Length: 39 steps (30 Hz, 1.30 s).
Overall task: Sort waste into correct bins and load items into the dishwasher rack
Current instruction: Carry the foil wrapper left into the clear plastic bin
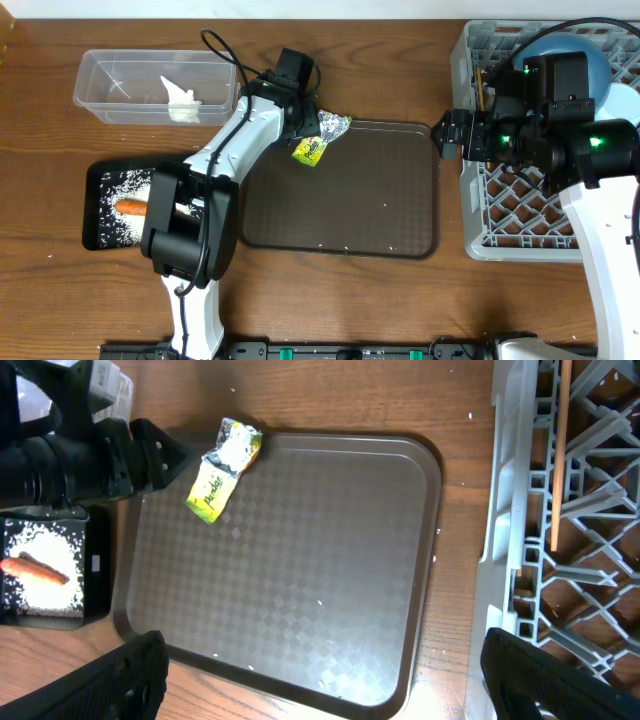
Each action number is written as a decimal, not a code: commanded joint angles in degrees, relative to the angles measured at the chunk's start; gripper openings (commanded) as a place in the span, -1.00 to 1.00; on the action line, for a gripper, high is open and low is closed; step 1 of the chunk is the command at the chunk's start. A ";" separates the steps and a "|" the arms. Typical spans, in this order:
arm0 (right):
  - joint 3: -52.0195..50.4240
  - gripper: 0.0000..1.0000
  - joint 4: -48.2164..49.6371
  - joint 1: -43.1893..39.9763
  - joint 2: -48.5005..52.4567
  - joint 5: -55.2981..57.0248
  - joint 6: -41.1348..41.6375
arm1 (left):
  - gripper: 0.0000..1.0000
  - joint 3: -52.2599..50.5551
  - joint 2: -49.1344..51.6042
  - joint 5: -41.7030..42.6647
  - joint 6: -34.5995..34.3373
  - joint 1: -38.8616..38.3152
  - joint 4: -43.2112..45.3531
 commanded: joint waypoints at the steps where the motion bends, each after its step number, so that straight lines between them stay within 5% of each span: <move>1: 0.15 0.98 -0.07 0.35 -0.92 0.31 0.02 | 0.26 0.15 2.67 3.17 3.93 0.13 0.85; 19: 0.15 0.98 -0.07 0.35 -0.92 0.31 0.02 | 0.24 0.15 7.43 9.42 16.17 0.13 3.32; 25: 0.15 0.99 -0.07 0.35 -0.92 0.31 0.02 | -0.31 0.15 7.48 9.66 16.11 0.15 1.18; 28: 0.15 0.98 -0.07 0.35 -0.92 0.31 0.02 | -0.88 0.15 7.26 9.66 15.89 0.17 0.90; 35: 0.15 0.98 -0.07 0.35 -0.92 0.31 0.02 | -0.88 1.51 2.73 9.22 13.53 0.20 1.03; 39: 0.15 0.98 -0.07 0.35 -0.92 0.31 0.02 | -0.88 2.21 -2.05 0.26 6.21 0.20 3.28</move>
